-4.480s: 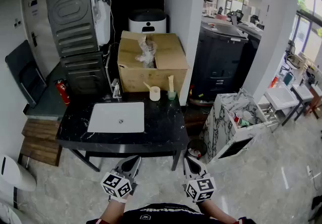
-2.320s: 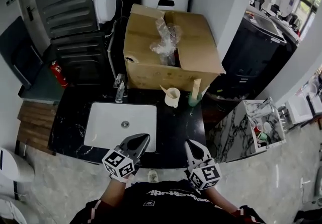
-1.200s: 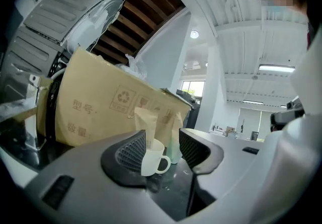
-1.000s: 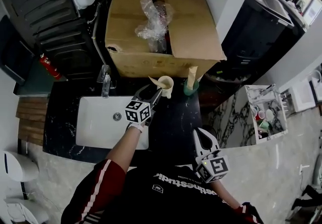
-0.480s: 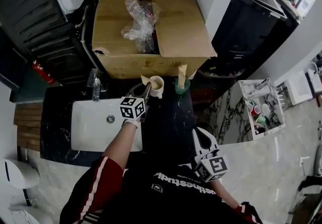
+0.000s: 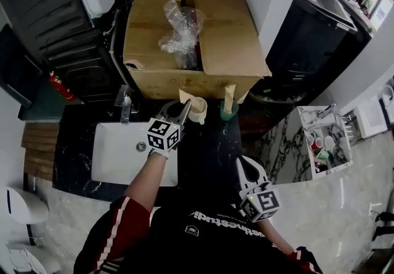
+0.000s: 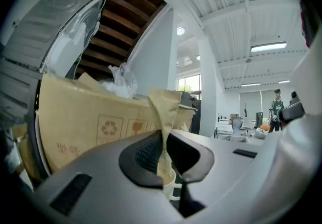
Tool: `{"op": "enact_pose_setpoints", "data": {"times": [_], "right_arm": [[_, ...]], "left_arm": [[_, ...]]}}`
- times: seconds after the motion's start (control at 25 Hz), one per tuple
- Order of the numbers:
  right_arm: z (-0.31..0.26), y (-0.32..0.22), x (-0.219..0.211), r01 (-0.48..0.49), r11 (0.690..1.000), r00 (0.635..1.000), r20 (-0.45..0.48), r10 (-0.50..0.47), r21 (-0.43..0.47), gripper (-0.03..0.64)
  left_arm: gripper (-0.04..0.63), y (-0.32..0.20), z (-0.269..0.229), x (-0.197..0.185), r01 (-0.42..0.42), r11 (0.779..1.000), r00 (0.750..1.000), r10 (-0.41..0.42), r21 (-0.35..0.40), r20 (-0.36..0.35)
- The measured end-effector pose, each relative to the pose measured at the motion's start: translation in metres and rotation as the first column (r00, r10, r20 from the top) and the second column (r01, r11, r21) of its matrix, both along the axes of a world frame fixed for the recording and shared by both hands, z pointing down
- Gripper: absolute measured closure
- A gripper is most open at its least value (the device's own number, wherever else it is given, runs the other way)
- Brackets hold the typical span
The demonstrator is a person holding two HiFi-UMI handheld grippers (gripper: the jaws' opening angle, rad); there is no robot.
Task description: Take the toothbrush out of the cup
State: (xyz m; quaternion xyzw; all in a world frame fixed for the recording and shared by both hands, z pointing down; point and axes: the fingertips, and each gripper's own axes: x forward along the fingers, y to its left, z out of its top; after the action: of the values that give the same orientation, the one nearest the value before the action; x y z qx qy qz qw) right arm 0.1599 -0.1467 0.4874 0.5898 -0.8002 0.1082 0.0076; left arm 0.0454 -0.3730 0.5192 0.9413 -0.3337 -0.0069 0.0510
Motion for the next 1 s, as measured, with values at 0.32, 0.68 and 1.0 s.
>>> {"op": "enact_pose_setpoints", "data": {"times": [0.32,0.68,1.0], "right_arm": [[-0.005,-0.011,-0.019,0.073,0.997,0.997,0.003,-0.073,0.019,0.581],[-0.003,-0.015,-0.025,0.106,0.994,0.994,0.025,-0.107,0.023,0.581],[-0.001,-0.021,-0.038,0.155,0.988,0.988,0.019,-0.155,0.013,0.581]], "left_arm": [[0.558,0.016,-0.047,-0.012,-0.031,0.996,0.999,0.032,0.08,-0.013],[0.56,0.089,-0.038,-0.05,-0.036,0.999,0.999,0.037,0.029,-0.036],[0.56,0.168,-0.005,-0.093,-0.006,0.997,0.996,-0.001,-0.083,-0.086]]}}
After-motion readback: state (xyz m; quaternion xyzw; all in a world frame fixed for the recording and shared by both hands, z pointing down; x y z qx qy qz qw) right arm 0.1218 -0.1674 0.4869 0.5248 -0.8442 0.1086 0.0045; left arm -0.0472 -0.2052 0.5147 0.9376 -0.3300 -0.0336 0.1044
